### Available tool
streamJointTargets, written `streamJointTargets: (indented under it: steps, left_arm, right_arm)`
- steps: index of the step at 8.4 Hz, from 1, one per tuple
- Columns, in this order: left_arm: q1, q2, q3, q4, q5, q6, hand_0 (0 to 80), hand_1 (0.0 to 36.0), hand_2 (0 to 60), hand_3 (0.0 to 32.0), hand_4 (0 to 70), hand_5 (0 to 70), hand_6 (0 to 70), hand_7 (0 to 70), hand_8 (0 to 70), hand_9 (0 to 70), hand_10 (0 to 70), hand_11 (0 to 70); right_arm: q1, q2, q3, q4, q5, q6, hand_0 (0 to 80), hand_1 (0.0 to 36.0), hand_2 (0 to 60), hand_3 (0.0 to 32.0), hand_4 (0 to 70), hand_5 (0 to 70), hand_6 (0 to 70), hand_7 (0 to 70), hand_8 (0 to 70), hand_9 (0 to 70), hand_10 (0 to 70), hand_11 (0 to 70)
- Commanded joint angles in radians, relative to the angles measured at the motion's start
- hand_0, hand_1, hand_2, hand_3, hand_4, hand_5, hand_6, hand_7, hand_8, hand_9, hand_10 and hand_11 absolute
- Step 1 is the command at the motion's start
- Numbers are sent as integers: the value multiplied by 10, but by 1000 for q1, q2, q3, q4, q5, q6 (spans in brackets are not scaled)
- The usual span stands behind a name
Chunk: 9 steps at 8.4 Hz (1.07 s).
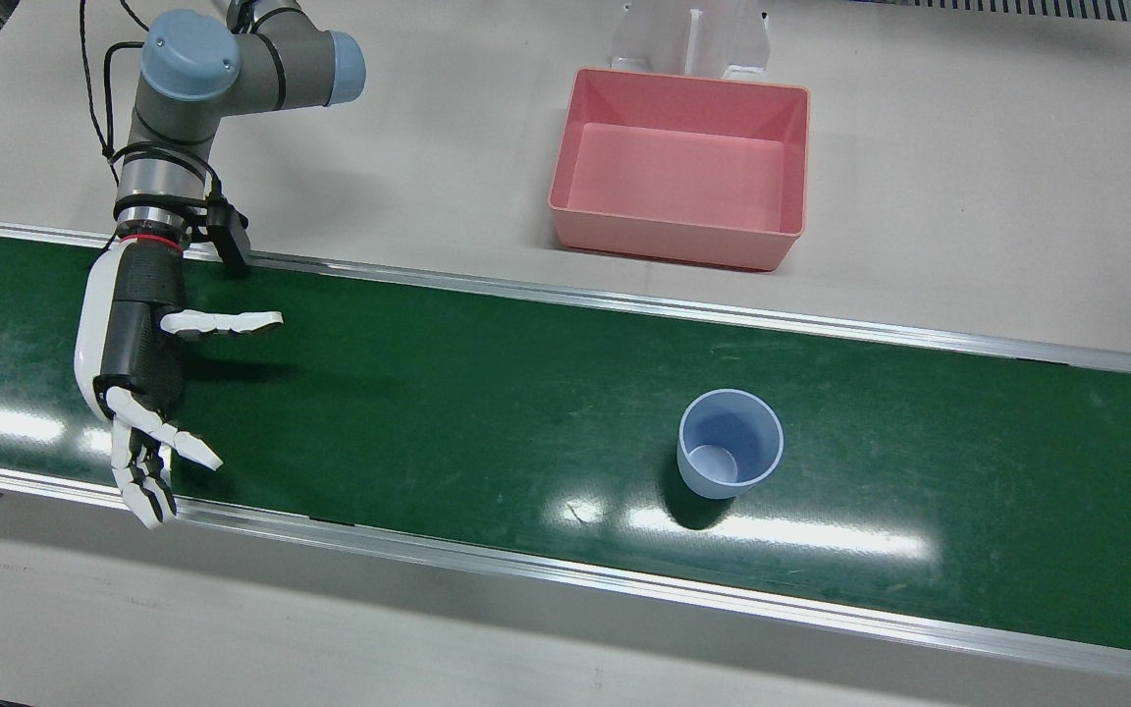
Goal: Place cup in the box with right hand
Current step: 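Hold the right hand still as the blue cup rides toward it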
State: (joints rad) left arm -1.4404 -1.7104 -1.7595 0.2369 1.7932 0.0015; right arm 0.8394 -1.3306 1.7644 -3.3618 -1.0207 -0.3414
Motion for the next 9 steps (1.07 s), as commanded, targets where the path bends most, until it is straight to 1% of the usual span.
streamJointTargets:
  steps: [1,2,3,4,5,6,7,8,9]
  left_arm:
    - [0,0,-2,-1,0,0,0,0,0,0,0,0,0,0,0,0,0,0]
    - [0,0,-2,1,0,0,0,0,0,0,0,0,0,0,0,0,0,0]
    - [0,0,-2,1,0,0,0,0,0,0,0,0,0,0,0,0,0,0]
    - [0,0,-2,1,0,0,0,0,0,0,0,0,0,0,0,0,0,0]
    - [0,0,-2,1,0,0,0,0,0,0,0,0,0,0,0,0,0,0]
    - [0,0,-2,1,0,0,0,0,0,0,0,0,0,0,0,0,0,0]
    - [0,0,-2,1,0,0,0,0,0,0,0,0,0,0,0,0,0,0]
    - [0,0,-2,1,0,0,0,0,0,0,0,0,0,0,0,0,0,0]
    - [0,0,-2,1,0,0,0,0,0,0,0,0,0,0,0,0,0,0]
  right_arm:
    - [-2,1,3,-4,-2,-5,561,156,28,0,239,67,62,203,102,185,49,91]
    - [-2,4,6,-4,-2,-7,571,178,53,0,226,70,63,205,104,187,42,81]
    - [-3,5,9,-5,-4,-10,577,171,28,0,241,70,64,207,104,188,38,75]
    - [-5,5,9,-5,-4,-11,556,197,113,0,204,69,63,207,103,188,36,72]
    - [-8,5,9,-5,-4,-14,573,169,28,0,246,69,62,206,103,188,34,69]
    - [-13,5,9,-5,-4,-22,563,187,86,0,225,68,62,208,104,189,32,65]
    - [-14,7,7,-5,-4,-22,563,187,85,0,227,68,63,210,104,189,30,63]
    - [-14,7,9,-5,-4,-24,572,169,29,0,256,67,63,211,104,190,29,61]
    - [-14,8,9,-5,-4,-25,558,185,86,0,235,67,63,214,104,190,29,61]
